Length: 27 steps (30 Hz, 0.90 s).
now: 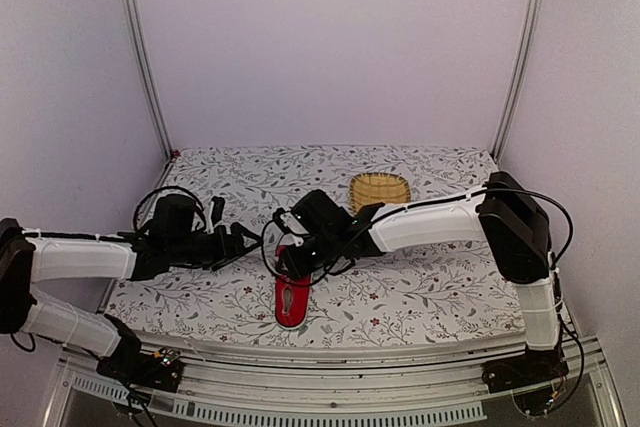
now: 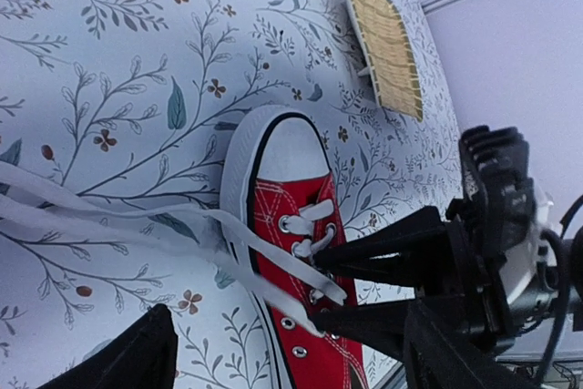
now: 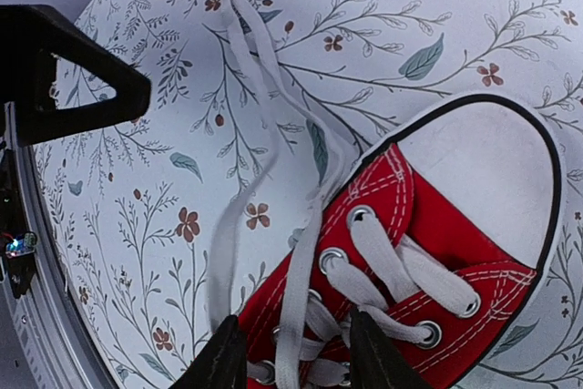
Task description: Tie the shoes
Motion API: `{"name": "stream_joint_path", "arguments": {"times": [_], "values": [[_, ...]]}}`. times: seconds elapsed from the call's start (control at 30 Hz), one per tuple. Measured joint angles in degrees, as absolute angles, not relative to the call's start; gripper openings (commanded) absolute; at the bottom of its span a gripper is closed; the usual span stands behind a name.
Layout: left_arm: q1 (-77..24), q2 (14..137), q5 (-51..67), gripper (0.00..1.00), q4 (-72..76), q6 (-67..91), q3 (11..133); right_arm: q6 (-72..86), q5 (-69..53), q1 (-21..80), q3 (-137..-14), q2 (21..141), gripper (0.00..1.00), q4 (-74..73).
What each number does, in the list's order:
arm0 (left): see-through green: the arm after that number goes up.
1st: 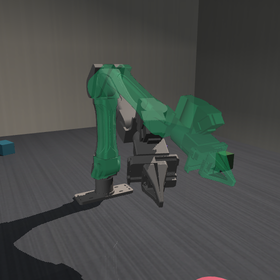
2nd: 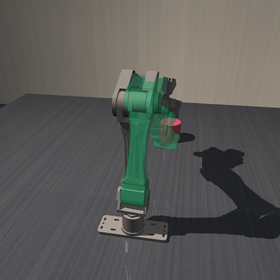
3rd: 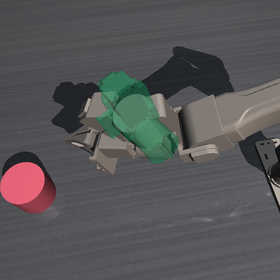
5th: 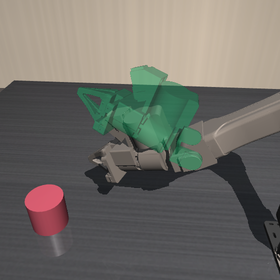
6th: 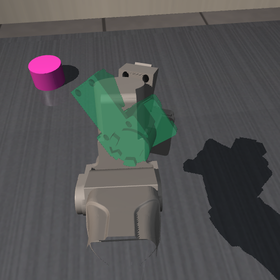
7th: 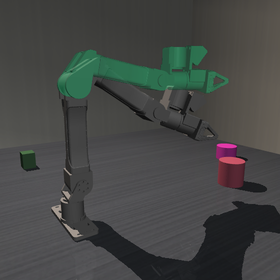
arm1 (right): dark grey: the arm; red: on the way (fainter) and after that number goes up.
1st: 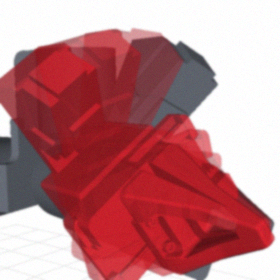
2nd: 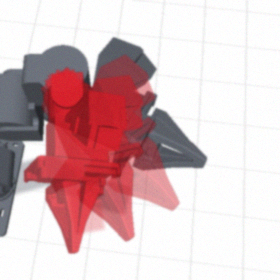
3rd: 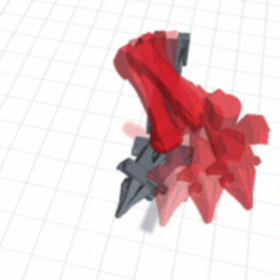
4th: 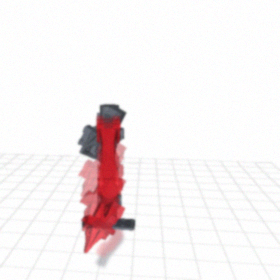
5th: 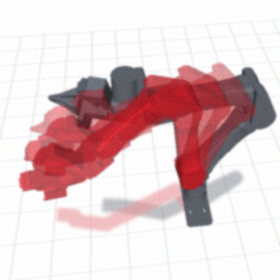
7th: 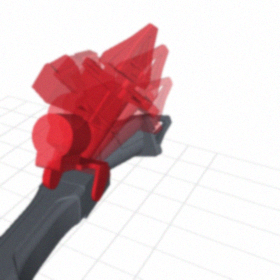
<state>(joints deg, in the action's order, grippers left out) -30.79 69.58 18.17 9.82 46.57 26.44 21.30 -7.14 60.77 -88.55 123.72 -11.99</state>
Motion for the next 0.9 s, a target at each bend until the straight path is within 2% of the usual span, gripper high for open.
{"name": "stream_joint_path", "arguments": {"times": [0.07, 0.17, 0.27, 0.5, 0.77, 0.83, 0.9], "values": [[-31.3, 72.9, 17.5, 0.8, 12.2, 48.3, 27.0, 20.9, -6.9, 61.3, -88.5, 123.7, 0.31, -11.9], [-32.4, 76.7, 17.0, 0.75, 15.5, 50.5, 27.6, 20.5, -5.0, 62.2, -88.5, 123.7, 0.13, -12.4], [-33.8, 80.4, 16.7, 0.7, 19.2, 52.7, 28.2, 20.6, -2.6, 62.4, -87.9, 123.5, 0.04, -12.4], [-38.4, 83.9, 12.9, 0.69, 22.3, 54.0, 28.2, 23.3, 1.3, 62.6, -81.8, 119.4, 0.03, -9.7], [-42.7, 77.1, 11.0, 0.69, 26.8, 40.9, 23.6, 27.6, 2.1, 62.6, -76.8, 115.5, 0.03, -6.2], [-42.7, 76.7, 11.7, 0.61, 27.2, 37.2, 22.7, 28.2, 2.0, 62.6, -76.4, 115.4, 0.03, -5.8], [-42.7, 76.7, 12.1, 0.49, 27.1, 33.7, 22.1, 28.8, 2.0, 62.6, -76.0, 115.3, 0.03, -5.5]]}}
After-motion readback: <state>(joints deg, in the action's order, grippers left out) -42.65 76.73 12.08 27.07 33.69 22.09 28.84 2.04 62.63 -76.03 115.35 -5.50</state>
